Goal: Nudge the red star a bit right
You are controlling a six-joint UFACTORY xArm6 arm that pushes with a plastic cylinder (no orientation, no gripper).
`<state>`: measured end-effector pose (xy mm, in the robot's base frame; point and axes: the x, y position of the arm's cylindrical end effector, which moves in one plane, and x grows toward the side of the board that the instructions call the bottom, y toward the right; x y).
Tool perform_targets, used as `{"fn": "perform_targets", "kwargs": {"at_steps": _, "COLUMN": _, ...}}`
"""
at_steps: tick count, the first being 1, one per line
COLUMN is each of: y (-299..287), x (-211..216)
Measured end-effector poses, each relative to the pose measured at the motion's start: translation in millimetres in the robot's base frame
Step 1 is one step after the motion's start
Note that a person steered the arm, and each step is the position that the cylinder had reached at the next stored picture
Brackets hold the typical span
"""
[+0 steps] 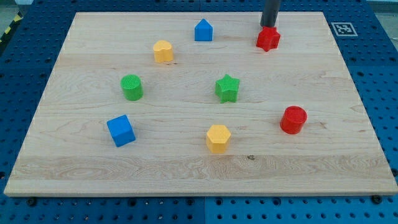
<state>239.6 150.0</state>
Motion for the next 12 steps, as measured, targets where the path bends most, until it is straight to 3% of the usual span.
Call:
{"fn": "perform_targets", "kwargs": {"at_steps": 7, "y": -58, "x": 0}}
{"fn": "perform_targets", "kwargs": {"at_steps": 9, "y": -59, "x": 42}}
{"fn": "perform_targets", "kwargs": {"at_steps": 12, "y": -30, "x": 54}}
